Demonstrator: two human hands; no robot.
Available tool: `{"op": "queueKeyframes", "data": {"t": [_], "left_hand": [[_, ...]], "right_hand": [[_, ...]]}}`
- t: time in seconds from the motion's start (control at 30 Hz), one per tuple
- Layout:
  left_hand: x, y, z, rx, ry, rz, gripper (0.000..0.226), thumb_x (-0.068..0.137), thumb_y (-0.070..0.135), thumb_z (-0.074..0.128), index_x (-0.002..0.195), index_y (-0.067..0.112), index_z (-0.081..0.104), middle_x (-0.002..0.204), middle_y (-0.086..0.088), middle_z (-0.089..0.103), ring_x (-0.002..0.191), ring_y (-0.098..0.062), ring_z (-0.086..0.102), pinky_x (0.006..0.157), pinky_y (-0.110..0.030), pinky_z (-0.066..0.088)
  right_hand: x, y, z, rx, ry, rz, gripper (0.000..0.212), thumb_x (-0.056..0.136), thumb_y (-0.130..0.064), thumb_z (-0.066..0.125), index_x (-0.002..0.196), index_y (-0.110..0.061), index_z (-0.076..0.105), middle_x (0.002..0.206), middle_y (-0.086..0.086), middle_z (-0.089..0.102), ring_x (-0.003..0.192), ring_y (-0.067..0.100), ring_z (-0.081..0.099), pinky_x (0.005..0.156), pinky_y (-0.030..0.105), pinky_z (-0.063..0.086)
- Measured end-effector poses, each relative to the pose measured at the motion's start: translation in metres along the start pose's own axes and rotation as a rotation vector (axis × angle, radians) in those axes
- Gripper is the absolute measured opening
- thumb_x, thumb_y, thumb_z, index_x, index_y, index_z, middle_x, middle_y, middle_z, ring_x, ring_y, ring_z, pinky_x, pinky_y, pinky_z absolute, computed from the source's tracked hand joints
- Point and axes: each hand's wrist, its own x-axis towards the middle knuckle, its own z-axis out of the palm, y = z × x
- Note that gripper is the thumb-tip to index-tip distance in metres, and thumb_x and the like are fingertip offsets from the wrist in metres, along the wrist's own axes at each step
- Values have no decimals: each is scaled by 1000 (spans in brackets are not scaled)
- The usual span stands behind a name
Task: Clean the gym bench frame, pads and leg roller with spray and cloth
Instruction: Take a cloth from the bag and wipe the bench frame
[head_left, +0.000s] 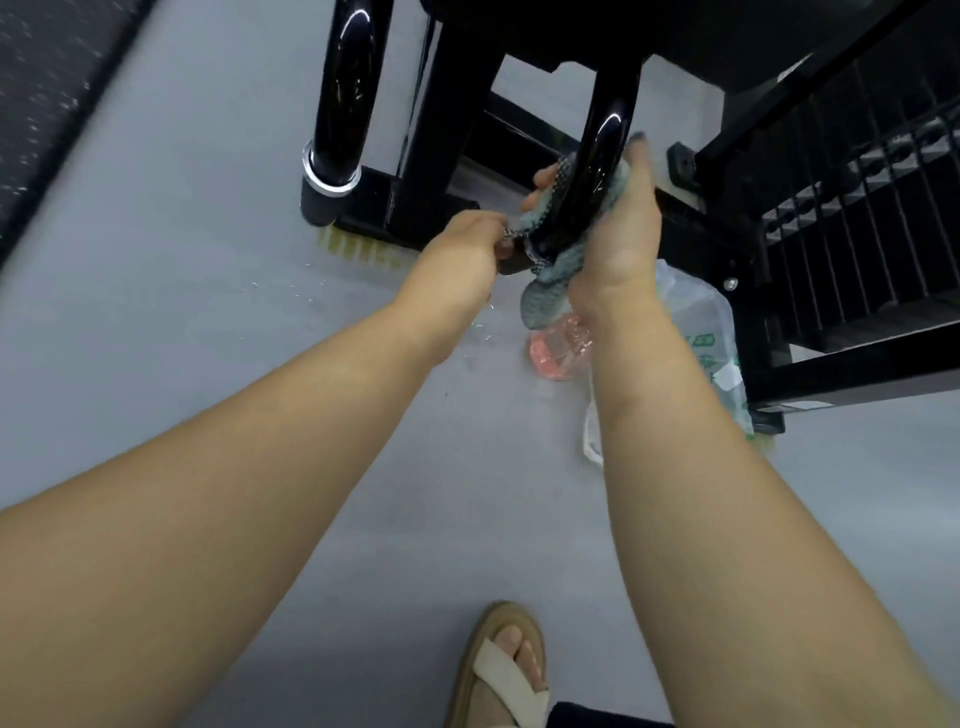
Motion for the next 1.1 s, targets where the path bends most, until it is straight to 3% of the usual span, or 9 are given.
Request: {"op": "queueKeyframes", "data": {"t": [0.07, 0.17, 0.33, 0.47, 0.63, 0.77, 0.9, 1.0, 1.1], "left_hand": [[1, -8, 1, 42, -8, 12, 23, 94, 28, 36, 100, 27, 58, 111, -2, 62, 103, -20, 57, 98, -42, 46], [-2, -12, 1, -19, -35, 59, 23, 96, 32, 39, 107, 27, 58, 115, 3, 60, 107, -17, 55, 95, -38, 47], [-6, -7, 5, -96, -48, 147, 26, 97, 34, 37, 109, 27, 59, 103, 10, 64, 103, -11, 59, 97, -36, 46], [-9, -11, 14, -80, -79, 187, 31, 98, 33, 36, 122, 27, 54, 120, 5, 60, 115, -13, 55, 104, -37, 42], [-5, -19, 13, -15, -97, 198, 41, 97, 37, 34, 137, 37, 40, 130, 16, 49, 127, -8, 44, 110, -34, 33], [-5, -28, 8, 42, -135, 275, 48, 93, 42, 32, 141, 40, 33, 149, 10, 33, 135, -12, 37, 113, -41, 28], [-5, -27, 11, 43, -49, 298, 39, 85, 43, 34, 116, 36, 57, 132, 8, 51, 123, -11, 48, 108, -40, 35], [-6, -22, 12, -60, 130, 292, 19, 95, 25, 36, 85, 32, 51, 106, 5, 56, 106, -18, 57, 97, -43, 46], [-2, -25, 12, 20, 104, 306, 20, 97, 19, 37, 94, 29, 54, 113, 3, 52, 104, -12, 53, 97, -34, 46]], "right_hand": [[9, -6, 0, -10, -116, 73, 65, 100, -34, 22, 58, -4, 60, 60, 13, 61, 54, 25, 55, 60, 32, 48], [17, -10, -6, -107, -191, 97, 64, 99, -33, 23, 57, -2, 61, 60, 16, 59, 55, 26, 55, 65, 37, 48], [-13, 24, -5, 189, 92, 53, 52, 98, -47, 31, 78, -14, 65, 73, 3, 67, 79, 20, 63, 83, 35, 50], [-23, 47, 12, 189, 332, -13, 55, 93, -55, 36, 110, -8, 60, 97, 4, 67, 88, 7, 66, 74, 19, 49], [13, 26, -5, 202, 267, 151, 35, 95, -37, 49, 80, -13, 69, 64, 3, 65, 63, 18, 63, 68, 31, 51], [32, 24, -18, -158, 164, 198, 26, 93, -9, 52, 118, -8, 59, 84, 8, 65, 73, 21, 62, 62, 29, 51], [32, 35, -21, -167, -34, 15, 28, 93, -26, 46, 90, -14, 70, 92, 6, 70, 87, 25, 65, 83, 39, 50], [30, 42, -25, -209, -122, 12, 51, 97, -33, 35, 65, -25, 73, 78, -2, 72, 75, 17, 65, 76, 36, 49], [40, 47, -28, -275, -123, 78, 47, 98, -22, 39, 67, -25, 75, 58, -7, 65, 62, 7, 60, 74, 30, 46]]}}
